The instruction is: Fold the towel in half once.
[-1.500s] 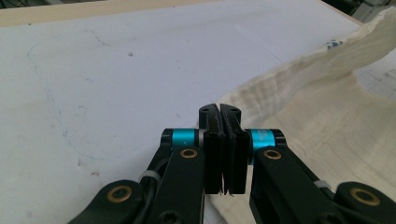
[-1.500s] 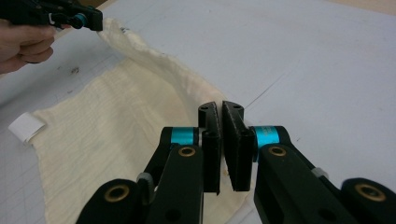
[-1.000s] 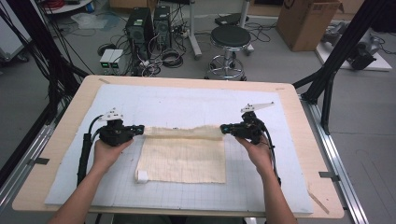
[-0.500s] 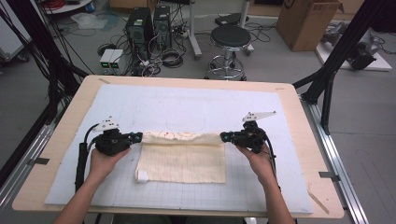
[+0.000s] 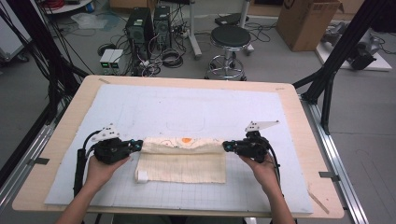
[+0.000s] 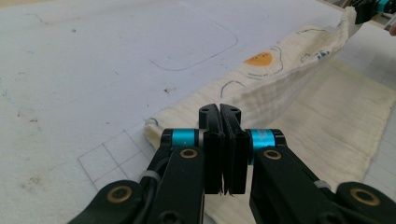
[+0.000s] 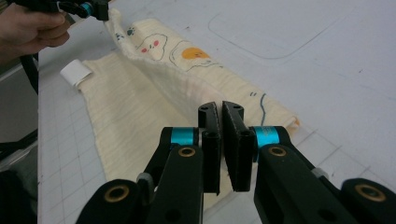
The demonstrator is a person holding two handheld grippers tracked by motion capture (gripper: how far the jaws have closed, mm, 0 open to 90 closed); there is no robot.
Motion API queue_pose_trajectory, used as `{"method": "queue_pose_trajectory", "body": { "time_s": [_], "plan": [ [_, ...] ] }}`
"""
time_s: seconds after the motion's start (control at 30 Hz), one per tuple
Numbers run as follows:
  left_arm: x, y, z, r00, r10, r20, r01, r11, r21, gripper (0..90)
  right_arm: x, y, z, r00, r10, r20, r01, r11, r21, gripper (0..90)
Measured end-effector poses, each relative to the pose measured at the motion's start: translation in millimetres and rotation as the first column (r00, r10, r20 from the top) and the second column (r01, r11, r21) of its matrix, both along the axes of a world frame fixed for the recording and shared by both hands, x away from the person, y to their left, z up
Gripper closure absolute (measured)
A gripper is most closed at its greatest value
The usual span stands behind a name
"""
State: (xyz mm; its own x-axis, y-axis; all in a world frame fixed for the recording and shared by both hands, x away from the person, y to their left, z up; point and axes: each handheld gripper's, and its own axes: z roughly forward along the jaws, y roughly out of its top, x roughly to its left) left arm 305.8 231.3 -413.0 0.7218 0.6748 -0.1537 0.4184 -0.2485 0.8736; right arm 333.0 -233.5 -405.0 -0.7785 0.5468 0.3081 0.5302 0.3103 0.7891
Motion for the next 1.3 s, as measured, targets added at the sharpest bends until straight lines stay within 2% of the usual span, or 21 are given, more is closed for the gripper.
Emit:
{"method": "queue_pose_trajectory", "body": {
  "time_s": [0.27, 0.43, 0.57, 0.6, 0.9, 1.03, 1.17, 1.3],
  "plan": [
    [-14.1, 3.2, -11.2, 0.9998, -0.014, -0.015, 0.014, 0.9999, 0.003, 87.6, -13.1, -0.3, -3.2, 0.9998, 0.020, 0.003, -0.020, 0.9998, -0.004, 86.1],
    [-23.1, 6.4, -13.0, 0.9995, -0.028, -0.016, 0.028, 0.9995, 0.014, 87.6, -21.6, 2.2, -5.0, 0.9993, 0.034, 0.012, -0.034, 0.9994, -0.004, 86.1],
    [-29.7, 10.5, -12.8, 0.9993, -0.034, -0.015, 0.034, 0.9994, -0.010, 87.6, -28.6, 4.0, -4.8, 0.9989, 0.044, 0.019, -0.043, 0.9990, -0.012, 86.1],
    [-31.2, 10.9, -12.5, 0.9992, -0.038, -0.012, 0.038, 0.9993, -0.002, 87.6, -30.1, 4.4, -5.0, 0.9988, 0.044, 0.023, -0.043, 0.9990, -0.013, 86.1],
    [-37.9, 11.1, -16.2, 0.9973, -0.069, -0.026, 0.069, 0.9976, 0.009, 87.5, -38.6, 6.5, -13.6, 0.9985, 0.055, 0.003, -0.055, 0.9982, -0.026, 86.1],
    [-42.8, 9.6, -18.9, 0.9954, -0.089, -0.035, 0.090, 0.9956, 0.026, 87.5, -43.2, 5.3, -14.9, 0.9983, 0.058, 0.005, -0.058, 0.9977, -0.035, 86.1],
    [-46.3, 9.8, -21.4, 0.9939, -0.103, -0.040, 0.105, 0.9938, 0.038, 87.4, -48.0, 4.5, -18.6, 0.9980, 0.063, -0.011, -0.063, 0.9967, -0.051, 86.0],
    [-48.8, 10.7, -21.7, 0.9930, -0.110, -0.041, 0.112, 0.9931, 0.034, 87.4, -50.4, 4.2, -21.3, 0.9980, 0.061, -0.016, -0.062, 0.9967, -0.052, 86.0]
  ]
}}
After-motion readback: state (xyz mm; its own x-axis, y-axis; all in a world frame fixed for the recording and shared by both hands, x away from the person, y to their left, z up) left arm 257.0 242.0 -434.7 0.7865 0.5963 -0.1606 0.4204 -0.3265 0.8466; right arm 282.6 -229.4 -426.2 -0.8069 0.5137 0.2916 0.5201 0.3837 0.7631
